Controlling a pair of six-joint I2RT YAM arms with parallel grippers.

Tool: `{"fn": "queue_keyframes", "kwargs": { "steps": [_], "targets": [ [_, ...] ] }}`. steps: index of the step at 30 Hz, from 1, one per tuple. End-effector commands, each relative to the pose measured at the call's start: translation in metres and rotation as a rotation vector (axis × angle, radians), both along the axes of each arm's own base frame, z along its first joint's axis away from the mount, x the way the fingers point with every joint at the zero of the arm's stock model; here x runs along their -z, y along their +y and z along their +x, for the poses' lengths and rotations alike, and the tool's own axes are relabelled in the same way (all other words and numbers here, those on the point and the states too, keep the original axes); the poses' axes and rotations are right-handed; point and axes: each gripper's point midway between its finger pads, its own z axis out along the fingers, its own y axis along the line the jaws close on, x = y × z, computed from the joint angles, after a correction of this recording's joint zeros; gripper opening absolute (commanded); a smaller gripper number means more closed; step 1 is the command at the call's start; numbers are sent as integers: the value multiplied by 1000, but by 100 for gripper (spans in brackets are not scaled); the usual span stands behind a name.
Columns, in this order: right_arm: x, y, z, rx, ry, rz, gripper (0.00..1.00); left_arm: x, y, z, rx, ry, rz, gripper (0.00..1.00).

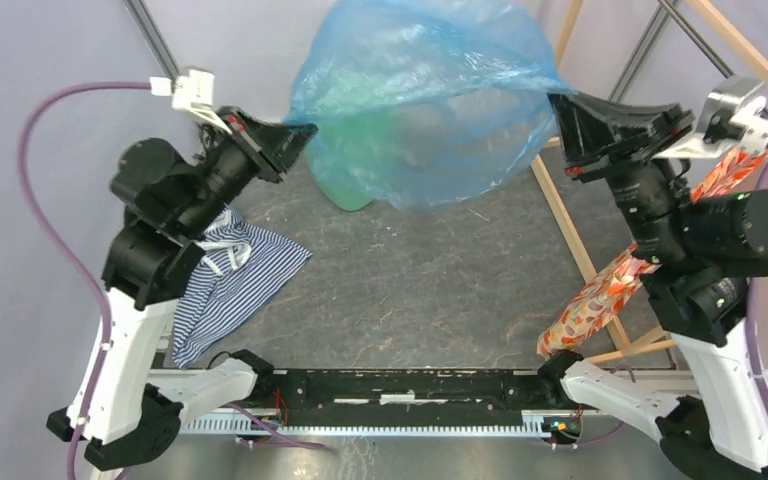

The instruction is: Put the trash bags into the trash bin

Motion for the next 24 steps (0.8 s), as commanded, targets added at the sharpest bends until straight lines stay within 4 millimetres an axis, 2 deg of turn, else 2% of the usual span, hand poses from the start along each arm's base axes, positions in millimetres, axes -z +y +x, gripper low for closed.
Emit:
{"fn": "queue_keyframes", "kwargs": {
  "steps": [1,2,3,5,6,7,8,10,14,18,24],
  "targets": [
    [184,55,70,-15,392,-305,0,158,-32,33,70,340,211,2],
    [230,56,75,0,483,-363,0,210,-33,32,74,443,265,2],
    [268,57,75,5,555,-412,0,249,-36,25,91,517,308,2],
    [343,54,67,19,700,-531,0,312,-38,3,127,641,395,2],
    [363,51,61,33,737,-567,0,335,-40,-10,150,684,429,2],
    [377,50,54,39,757,-595,0,349,-41,-22,166,710,451,2],
    [381,49,48,42,758,-607,0,358,-42,-33,180,726,467,2],
    [368,47,43,51,727,-589,0,361,-41,-48,200,728,482,2],
    [322,41,42,74,667,-550,0,344,-32,-57,188,709,493,2],
    [284,31,45,126,618,-513,0,319,-25,-56,160,675,485,2],
    [242,19,51,199,565,-476,0,275,-25,-47,109,598,401,2]
  ]
}}
